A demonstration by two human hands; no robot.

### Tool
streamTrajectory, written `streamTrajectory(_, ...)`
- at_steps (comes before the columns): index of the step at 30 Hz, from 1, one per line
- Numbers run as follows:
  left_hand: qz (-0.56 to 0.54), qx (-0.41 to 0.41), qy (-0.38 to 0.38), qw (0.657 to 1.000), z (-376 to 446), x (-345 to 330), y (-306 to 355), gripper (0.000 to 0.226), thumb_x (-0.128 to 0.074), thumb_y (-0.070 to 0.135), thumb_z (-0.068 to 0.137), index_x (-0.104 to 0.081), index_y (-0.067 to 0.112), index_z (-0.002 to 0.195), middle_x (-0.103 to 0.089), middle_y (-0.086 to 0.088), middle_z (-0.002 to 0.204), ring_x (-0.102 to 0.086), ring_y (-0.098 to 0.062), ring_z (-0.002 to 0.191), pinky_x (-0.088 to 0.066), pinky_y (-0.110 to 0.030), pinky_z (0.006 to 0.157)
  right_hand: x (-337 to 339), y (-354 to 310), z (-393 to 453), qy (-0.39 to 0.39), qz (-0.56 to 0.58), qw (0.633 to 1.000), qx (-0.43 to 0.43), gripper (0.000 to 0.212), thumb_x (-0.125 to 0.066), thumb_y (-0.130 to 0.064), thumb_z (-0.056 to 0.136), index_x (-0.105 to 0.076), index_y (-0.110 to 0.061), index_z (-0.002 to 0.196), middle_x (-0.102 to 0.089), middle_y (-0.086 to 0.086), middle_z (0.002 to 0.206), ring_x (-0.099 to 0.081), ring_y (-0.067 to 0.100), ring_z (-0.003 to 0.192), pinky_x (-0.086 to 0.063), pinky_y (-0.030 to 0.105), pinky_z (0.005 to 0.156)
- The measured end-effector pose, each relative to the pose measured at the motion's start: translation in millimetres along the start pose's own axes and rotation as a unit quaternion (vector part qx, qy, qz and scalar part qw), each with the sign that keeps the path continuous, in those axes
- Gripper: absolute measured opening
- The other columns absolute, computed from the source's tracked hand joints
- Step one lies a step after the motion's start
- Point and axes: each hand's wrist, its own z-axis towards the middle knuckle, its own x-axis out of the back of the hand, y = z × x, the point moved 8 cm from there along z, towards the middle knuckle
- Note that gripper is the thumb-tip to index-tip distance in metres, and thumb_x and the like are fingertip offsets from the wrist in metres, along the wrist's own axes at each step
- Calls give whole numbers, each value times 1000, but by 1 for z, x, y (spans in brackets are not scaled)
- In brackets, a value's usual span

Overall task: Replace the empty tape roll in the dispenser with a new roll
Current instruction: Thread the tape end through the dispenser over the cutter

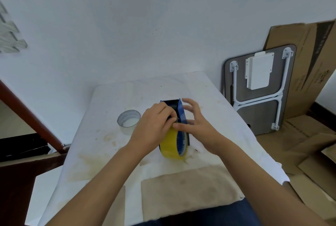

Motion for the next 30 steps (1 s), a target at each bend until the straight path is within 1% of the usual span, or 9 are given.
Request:
streamTrajectory(5, -10, 16, 30, 999, 5, -3, -5, 10, -61, 16, 96, -70, 13, 93, -61, -2, 94, -54, -19, 87, -44, -31, 76, 7, -17, 0, 92, -83, 987, 97, 27, -67, -4, 85, -63, -25, 101, -48, -11, 130, -57, 16, 121, -50, 34, 101)
streamTrajectory(9, -17, 25, 42, 999, 6, -7, -3, 11, -61, 15, 95, -71, 11, 94, -59, -2, 95, -45, -12, 87, -36, -24, 77, 14, -21, 0, 138, -194, 965, 114, 9, -67, -11, 86, -73, -14, 92, -54, -6, 127, -58, 8, 115, -51, 16, 85)
streamTrajectory(14, -89, 50, 51, 994, 1, -5, -5, 9, -64, 17, 94, -69, 18, 102, -56, 5, 105, -51, -10, 98, -43, -20, 84, 19, -22, -4, 155, -220, 954, 131, 7, -69, -14, 88, -74, -13, 83, -61, -2, 113, -61, 7, 103, -53, 19, 83)
streamTrajectory(16, -163, 130, 102, 973, -10, 2, -19, 14, -67, 20, 93, -62, 23, 105, -54, 6, 109, -58, -8, 95, -47, -13, 82, 24, -22, -4, 174, -230, 949, 128, 9, -68, -12, 88, -72, -16, 81, -61, -2, 107, -61, 2, 94, -50, 11, 79)
streamTrajectory(18, -246, 287, 125, 917, -29, -4, -45, 14, -65, 29, 94, -55, 21, 100, -61, -2, 105, -64, -9, 87, -53, -17, 80, 28, -21, -7, 190, -246, 942, 126, 7, -67, -13, 89, -71, -15, 83, -60, -4, 102, -60, -3, 89, -50, 10, 78)
streamTrajectory(21, -383, 428, 46, 817, -56, -38, -57, 29, -55, 43, 98, -52, 18, 111, -70, -11, 106, -74, -17, 85, -59, -32, 84, 28, -22, -10, 202, -289, 925, 141, 5, -66, -15, 90, -70, -14, 88, -58, -4, 96, -57, -8, 84, -47, 5, 74)
streamTrajectory(24, -479, 405, -24, 778, -58, -60, -35, 48, -56, 48, 95, -36, 35, 137, -71, -5, 111, -76, -15, 88, -61, -28, 77, 25, -25, -12, 205, -312, 914, 161, 5, -66, -14, 90, -71, -13, 89, -64, -1, 94, -59, -3, 81, -46, 4, 72)
streamTrajectory(28, -422, 364, -48, 829, -42, -63, -35, 89, -72, 48, 84, -14, 45, 152, -33, 5, 145, -64, -14, 107, -62, -29, 75, 25, -27, -13, 180, -315, 916, 170, 8, -66, -13, 89, -73, -15, 92, -69, -1, 93, -62, 4, 83, -48, 9, 71)
streamTrajectory(30, -458, 331, -101, 819, -33, -69, -36, 94, -76, 39, 83, -13, 47, 153, -31, 9, 150, -66, -13, 108, -62, -29, 74, 26, -27, -13, 168, -313, 921, 160, 8, -67, -14, 88, -74, -17, 91, -67, -3, 92, -62, 5, 85, -49, 10, 71)
